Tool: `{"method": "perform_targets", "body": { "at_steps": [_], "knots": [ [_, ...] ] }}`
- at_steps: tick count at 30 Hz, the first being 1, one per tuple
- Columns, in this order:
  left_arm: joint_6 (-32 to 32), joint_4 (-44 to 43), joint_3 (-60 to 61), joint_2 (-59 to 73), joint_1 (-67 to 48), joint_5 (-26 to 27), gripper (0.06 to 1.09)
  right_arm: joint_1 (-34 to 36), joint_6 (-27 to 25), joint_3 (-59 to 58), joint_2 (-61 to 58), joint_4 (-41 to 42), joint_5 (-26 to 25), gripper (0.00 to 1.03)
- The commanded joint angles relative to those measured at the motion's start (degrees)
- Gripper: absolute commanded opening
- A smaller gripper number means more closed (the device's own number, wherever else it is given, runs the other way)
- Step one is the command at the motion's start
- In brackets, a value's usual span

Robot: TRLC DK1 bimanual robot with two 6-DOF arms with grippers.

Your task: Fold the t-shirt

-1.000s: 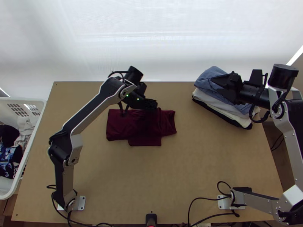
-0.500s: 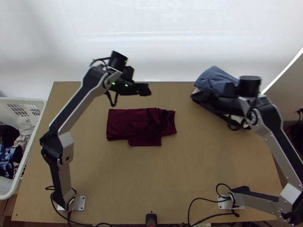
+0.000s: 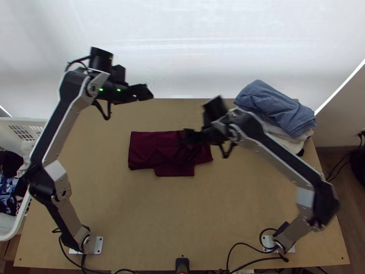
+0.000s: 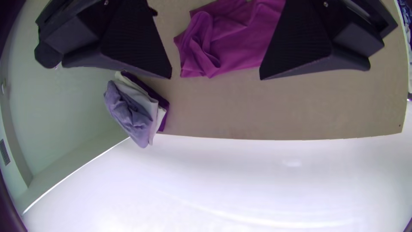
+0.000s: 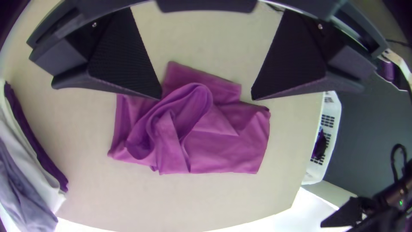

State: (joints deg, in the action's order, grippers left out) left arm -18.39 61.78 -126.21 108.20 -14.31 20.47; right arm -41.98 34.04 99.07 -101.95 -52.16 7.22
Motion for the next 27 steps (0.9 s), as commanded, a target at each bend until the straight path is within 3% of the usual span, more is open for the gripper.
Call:
{"method": "perform_targets", "body": {
  "at_steps": [1, 7, 27],
  "knots": [
    [0.81, 1.59, 0.97, -3.79, 2.53, 0.10, 1.05, -3.73, -4.16, 6.58, -6.51, -3.03, -8.37, 0.98],
    [2.04, 3.00, 2.02, -5.81, 6.31, 0.10, 1.05, -7.51, -10.14, 12.20, -15.21, -5.67, -18.74, 0.98],
    [3.36, 3.70, 1.94, -6.78, 9.03, 0.10, 1.05, -8.74, -11.98, 16.33, -28.04, -6.20, -28.41, 0.98]
  ]
}}
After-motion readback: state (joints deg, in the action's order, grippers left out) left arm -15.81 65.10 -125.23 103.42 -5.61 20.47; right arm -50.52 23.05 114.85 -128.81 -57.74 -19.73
